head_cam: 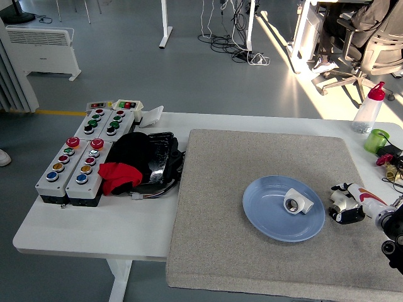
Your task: Pick pipe place plate twice
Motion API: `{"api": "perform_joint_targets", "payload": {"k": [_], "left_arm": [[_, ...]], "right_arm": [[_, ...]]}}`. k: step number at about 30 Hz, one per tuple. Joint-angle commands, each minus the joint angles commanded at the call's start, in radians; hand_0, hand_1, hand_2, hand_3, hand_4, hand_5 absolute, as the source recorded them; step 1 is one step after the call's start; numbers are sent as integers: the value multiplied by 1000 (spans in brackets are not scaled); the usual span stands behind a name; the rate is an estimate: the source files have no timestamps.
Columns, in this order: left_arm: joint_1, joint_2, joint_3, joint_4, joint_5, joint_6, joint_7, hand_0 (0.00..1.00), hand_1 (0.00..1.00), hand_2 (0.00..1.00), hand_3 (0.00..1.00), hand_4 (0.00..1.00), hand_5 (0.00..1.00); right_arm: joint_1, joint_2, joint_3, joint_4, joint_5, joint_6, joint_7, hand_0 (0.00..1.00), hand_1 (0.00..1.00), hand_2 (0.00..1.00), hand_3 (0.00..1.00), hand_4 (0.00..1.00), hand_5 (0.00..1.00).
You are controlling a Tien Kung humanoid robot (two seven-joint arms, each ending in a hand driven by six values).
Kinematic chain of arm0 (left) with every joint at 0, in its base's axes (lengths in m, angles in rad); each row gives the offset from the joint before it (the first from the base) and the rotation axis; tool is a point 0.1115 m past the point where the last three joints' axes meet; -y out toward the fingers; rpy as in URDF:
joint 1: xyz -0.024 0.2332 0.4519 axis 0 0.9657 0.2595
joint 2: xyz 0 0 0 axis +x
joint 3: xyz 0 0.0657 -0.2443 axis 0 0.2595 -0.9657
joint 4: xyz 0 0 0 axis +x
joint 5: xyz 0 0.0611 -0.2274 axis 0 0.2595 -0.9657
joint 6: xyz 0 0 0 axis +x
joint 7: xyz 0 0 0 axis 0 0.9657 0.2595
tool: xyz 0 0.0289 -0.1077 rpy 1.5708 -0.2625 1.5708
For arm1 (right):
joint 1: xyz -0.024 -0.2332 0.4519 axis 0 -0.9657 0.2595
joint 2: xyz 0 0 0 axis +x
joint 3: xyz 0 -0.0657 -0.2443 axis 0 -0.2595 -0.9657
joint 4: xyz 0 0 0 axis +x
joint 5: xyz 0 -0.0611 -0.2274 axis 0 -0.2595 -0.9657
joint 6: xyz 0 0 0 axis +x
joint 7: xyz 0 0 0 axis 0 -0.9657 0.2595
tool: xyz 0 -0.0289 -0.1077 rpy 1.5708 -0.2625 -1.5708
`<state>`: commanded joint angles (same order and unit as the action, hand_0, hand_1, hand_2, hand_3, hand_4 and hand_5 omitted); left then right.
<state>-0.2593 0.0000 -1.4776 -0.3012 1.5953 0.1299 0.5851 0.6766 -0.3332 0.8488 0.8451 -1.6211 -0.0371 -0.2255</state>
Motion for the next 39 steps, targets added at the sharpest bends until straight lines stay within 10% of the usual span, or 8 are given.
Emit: {"api": "perform_joint_targets", "payload": {"k": [1,7,14,30,39], "left_arm": [[0,0,-1,0,1,0,0,584,577,584,489,410,998],[-1,0,-1,0,2,-1,0,584,577,584,488,409,998],[-1,0,-1,0,3,-1,1,584,576,584,488,410,998],[0,0,-3,1,2,0,0,584,577,584,488,410,998],[-1,0,1,1,-4,2,-1,583,577,584,488,410,998]], "right_arm": [[-1,-1,0,1,-1,-5,4,493,586,646,684,523,165],[-7,-14,3,31,-1,-40,5,384,488,575,597,442,130],[-20,-37,16,93,-20,-50,0,378,480,569,597,424,134],[-14,-46,-96,495,39,-53,1,388,483,568,592,422,141],[15,-18,-217,497,41,-24,21,457,537,572,596,440,146]]}}
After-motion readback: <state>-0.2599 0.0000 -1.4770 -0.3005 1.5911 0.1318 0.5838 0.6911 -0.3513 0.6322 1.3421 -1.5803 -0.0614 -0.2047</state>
